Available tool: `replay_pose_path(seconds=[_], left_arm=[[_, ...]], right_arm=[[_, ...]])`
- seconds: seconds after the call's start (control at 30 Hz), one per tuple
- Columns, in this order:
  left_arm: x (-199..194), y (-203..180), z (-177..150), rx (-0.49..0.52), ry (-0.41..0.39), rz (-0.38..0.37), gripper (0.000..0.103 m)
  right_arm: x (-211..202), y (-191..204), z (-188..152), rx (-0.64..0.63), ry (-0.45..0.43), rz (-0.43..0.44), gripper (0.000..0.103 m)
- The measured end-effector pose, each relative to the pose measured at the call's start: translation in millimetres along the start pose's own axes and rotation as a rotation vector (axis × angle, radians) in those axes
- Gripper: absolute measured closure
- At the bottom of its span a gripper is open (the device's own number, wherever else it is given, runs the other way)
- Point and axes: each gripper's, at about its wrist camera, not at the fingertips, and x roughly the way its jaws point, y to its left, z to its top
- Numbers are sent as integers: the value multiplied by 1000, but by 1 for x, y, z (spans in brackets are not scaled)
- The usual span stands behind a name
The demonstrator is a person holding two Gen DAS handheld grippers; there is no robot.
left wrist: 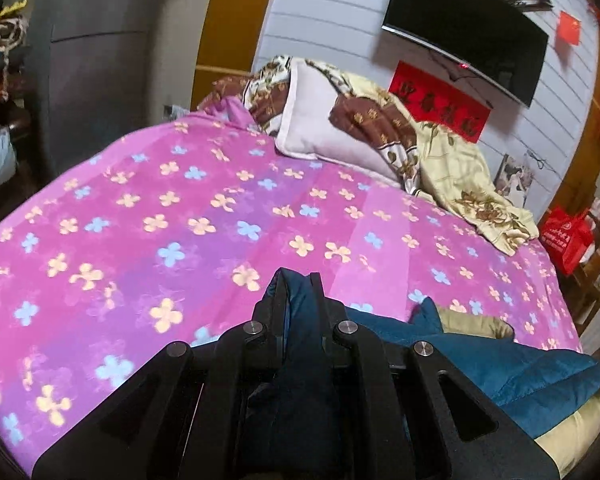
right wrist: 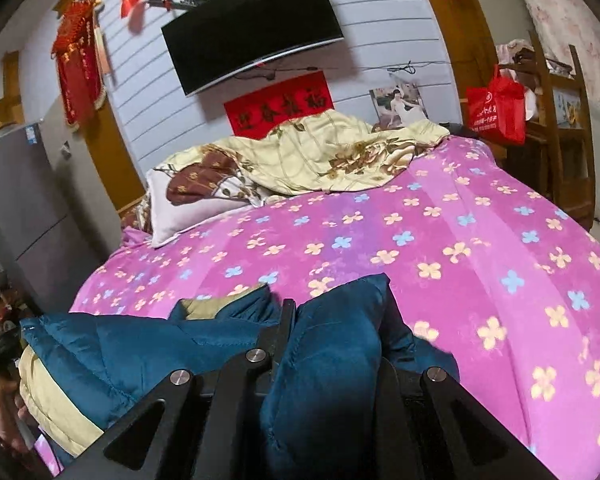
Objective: Fold large clothes
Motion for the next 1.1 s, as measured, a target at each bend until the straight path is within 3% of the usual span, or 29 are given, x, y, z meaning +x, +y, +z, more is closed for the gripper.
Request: replay_pose_path(seconds=[0.33,0.5,0.63,0.73,0.83,0.9,0.97,1.07,1.1], left_arm=[[85,3,-35,-14,178,73,93],[100,-10,-45,53,201,157,91],[106,-12,-47,67,221,172,89],[105,-4,-45,24,234,116,84],[100,13,-36,-85,266,-13,68],[91,28,-25,-219,263,-172,36],[76,36,-13,-287,204,-253,24],[52,39,3,-283,96,-292,24],[46,40,6,-277,71,-290,23]], right_arm=[[86,-15,-18,15,135,-15,94],[115,-16,-27,17,211,-15,94],[126,-22,-34,50,259,1,94],[127,-27,-36,85,266,31,91],[123,-38,-34,167,272,99,87],[112,-55,-31,300,228,195,81],[101,-77,-30,498,158,321,72],[90,-85,-26,588,95,389,60],[86,-83,-22,593,77,404,48]])
